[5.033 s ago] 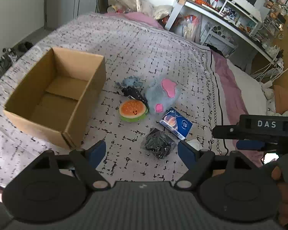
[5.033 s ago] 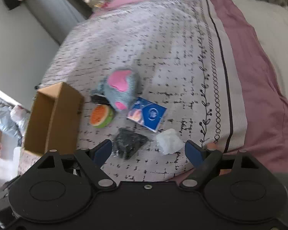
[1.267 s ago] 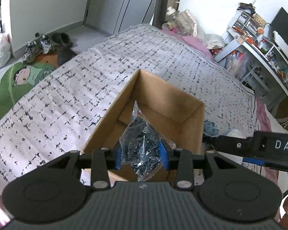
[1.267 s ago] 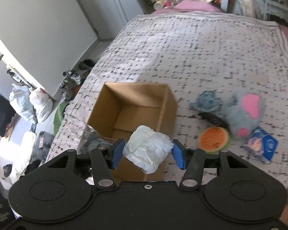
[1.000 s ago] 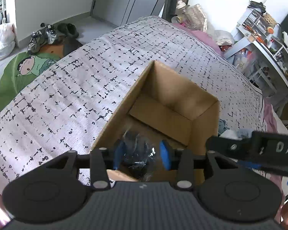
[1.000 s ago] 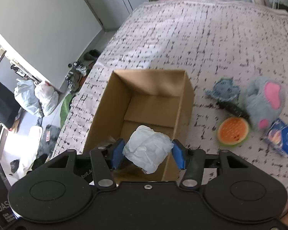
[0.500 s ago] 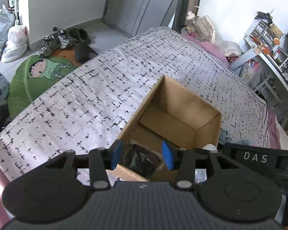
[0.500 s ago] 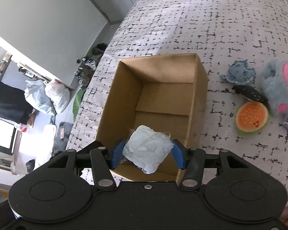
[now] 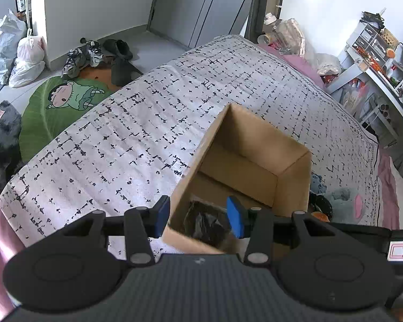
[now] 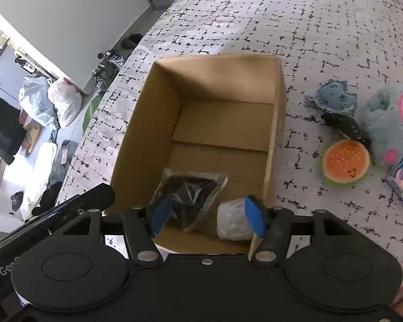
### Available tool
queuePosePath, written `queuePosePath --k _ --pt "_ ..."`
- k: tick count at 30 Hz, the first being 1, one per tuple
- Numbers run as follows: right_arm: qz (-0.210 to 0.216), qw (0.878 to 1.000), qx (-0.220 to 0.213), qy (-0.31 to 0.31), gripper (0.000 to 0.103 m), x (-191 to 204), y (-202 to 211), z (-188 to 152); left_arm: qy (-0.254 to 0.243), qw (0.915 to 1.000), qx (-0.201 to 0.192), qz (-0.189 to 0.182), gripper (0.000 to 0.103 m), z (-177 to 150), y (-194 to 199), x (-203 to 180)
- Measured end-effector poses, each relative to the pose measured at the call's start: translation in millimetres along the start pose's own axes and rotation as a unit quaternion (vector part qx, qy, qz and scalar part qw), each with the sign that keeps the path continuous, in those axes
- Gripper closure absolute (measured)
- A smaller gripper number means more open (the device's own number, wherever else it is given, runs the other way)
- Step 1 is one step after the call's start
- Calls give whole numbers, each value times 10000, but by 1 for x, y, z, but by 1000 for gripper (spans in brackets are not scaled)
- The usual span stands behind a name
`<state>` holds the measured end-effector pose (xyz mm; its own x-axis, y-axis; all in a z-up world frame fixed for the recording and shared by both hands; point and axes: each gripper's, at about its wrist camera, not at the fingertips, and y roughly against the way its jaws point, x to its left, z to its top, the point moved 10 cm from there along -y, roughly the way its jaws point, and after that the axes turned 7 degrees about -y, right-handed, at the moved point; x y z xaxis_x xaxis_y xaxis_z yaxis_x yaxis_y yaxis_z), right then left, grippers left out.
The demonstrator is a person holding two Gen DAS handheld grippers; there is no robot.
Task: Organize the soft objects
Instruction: 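Lower the white tissue into the box and open the right gripper, then move the left gripper to the hamburger plush and grasp it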
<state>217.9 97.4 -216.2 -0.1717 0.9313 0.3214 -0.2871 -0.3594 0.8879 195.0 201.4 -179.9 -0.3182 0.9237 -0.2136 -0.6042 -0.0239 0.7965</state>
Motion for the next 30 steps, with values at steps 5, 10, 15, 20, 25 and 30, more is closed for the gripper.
queuePosePath --k 5,10,15,20,25,30 --pt "211 9996 84 -167 37 -8 10 -2 -40 10000 6 22 58 1 4 -7" --pt "395 9990 37 -223 34 -14 31 -3 21 10000 -29 1 50 5 13 -15" --pt "74 9992 -381 -67 13 -34 55 4 34 9999 -117 33 33 10 24 -26" --pt "61 9987 -497 -85 12 -57 73 5 -71 9999 -113 10 27 9 31 -46" --pt "-13 9979 -650 -61 8 -80 90 4 -201 9997 -104 -30 26 3 37 -70" --pt "-140 9959 -897 38 0 -106 110 8 -263 9996 -103 -70 25 -3 42 -93"
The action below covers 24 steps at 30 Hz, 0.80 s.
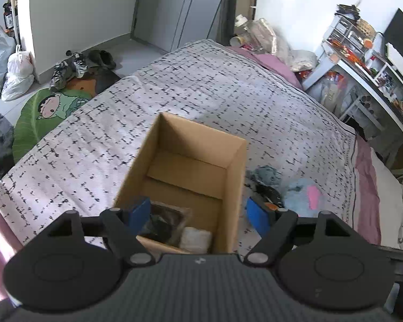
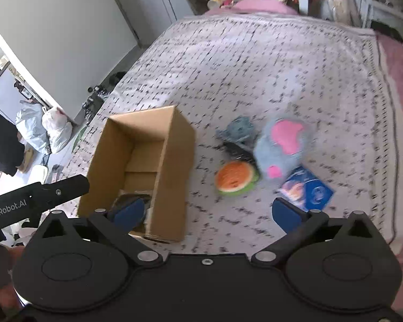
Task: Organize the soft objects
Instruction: 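Move the left gripper to the hamburger plush and grasp it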
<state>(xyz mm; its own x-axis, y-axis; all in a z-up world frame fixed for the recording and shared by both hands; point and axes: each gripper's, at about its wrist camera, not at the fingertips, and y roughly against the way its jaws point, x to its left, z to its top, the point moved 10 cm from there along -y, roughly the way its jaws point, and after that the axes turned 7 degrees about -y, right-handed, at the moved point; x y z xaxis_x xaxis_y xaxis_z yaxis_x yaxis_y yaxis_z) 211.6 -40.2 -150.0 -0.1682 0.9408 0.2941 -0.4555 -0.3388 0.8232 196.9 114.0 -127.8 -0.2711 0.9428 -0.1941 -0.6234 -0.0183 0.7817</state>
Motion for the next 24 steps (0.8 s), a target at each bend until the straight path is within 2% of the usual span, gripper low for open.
queuePosePath --k 4,14,24 --pt "47 10000 -36 12 0 -17 13 2 -111 9999 -54 -6 18 -2 6 -21" --pt "7 9985 -480 254 0 -52 47 10 -297 9994 -158 98 13 -10 20 -65" --pt "41 9982 -577 167 0 -92 65 16 -327 9993 -148 88 12 -22 20 -101"
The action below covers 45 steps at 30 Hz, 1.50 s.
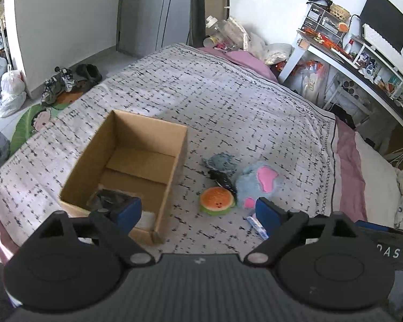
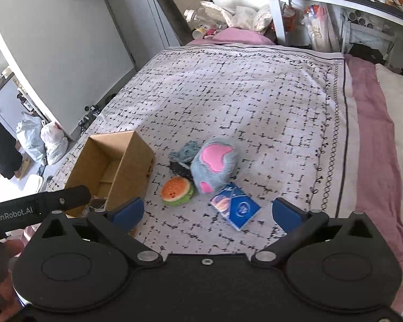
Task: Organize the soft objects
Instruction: 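Move the left gripper to the hamburger plush and grasp it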
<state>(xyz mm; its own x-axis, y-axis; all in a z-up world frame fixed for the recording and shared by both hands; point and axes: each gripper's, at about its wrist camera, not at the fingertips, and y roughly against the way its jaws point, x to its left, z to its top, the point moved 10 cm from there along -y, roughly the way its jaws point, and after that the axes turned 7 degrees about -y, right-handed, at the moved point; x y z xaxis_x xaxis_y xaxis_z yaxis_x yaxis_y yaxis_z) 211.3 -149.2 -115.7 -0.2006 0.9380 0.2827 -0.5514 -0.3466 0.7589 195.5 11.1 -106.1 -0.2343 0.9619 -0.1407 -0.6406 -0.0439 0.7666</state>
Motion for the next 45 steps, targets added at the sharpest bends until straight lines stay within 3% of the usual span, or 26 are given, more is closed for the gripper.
queuePosePath --k 9,14,22,30,32,45 --pt "48 9997 25 251 0 -28 -14 4 152 9998 -101 -112 12 -1 -17 -27" --pt "293 9993 175 127 0 -34 -35 -2 176 9997 -134 -103 13 -3 -32 -32" --pt "227 9991 361 38 6 -46 -69 -15 29 9998 61 -185 16 -10 -69 -40" --pt "278 9980 539 -198 12 -58 -87 -18 -64 9990 343 -285 30 -20 -110 -50" --pt "315 9973 616 -243 17 -59 -95 -18 -126 9990 371 -229 31 -22 -119 -50" --pt "294 9949 960 110 17 -55 -131 -28 -132 9977 661 76 39 -30 -164 -39"
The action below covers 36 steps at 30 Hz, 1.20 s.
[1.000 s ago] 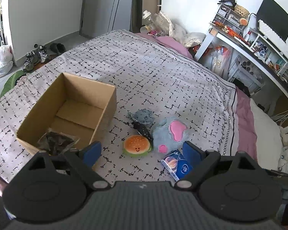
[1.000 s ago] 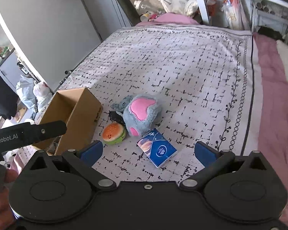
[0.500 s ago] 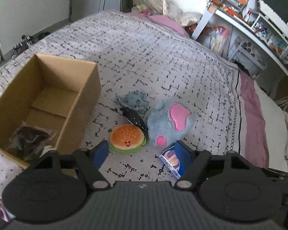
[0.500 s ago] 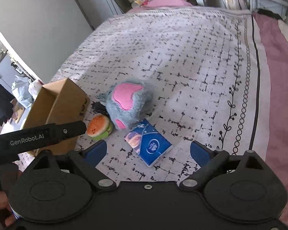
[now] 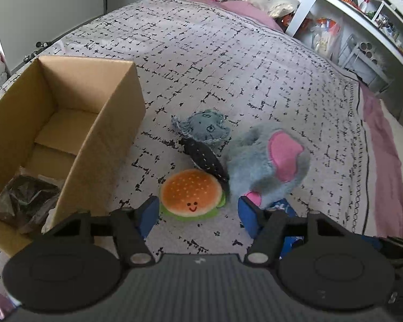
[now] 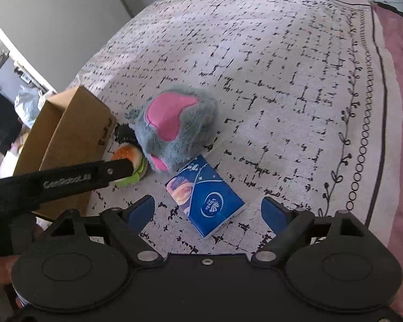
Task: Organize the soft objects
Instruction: 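Move the left gripper to the hamburger plush and grasp it, then grasp the blue tissue pack with the right gripper while the left lifts the hamburger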
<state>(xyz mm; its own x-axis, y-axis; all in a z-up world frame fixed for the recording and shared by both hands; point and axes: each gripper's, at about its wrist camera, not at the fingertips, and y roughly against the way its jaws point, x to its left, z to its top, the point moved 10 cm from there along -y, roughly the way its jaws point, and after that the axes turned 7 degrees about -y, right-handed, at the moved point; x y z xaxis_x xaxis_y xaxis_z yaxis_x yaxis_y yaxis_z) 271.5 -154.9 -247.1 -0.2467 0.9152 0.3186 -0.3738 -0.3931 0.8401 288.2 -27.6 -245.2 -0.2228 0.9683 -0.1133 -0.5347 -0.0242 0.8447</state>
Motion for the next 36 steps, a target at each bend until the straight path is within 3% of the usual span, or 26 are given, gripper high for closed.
queuePosePath --k 19,21,26,36 --pt "-486 9970 139 583 17 8 -32 -3 310 9990 265 162 39 -3 -39 9" --pt "-530 9965 174 618 17 8 -36 -3 375 9988 294 70 46 -4 -40 8" --pt "-639 9950 294 711 36 5 -45 -7 308 9991 290 -13 48 -5 -35 3" --pt "-406 9962 -106 765 39 16 -21 -2 308 9995 52 -6 48 -5 -1 3"
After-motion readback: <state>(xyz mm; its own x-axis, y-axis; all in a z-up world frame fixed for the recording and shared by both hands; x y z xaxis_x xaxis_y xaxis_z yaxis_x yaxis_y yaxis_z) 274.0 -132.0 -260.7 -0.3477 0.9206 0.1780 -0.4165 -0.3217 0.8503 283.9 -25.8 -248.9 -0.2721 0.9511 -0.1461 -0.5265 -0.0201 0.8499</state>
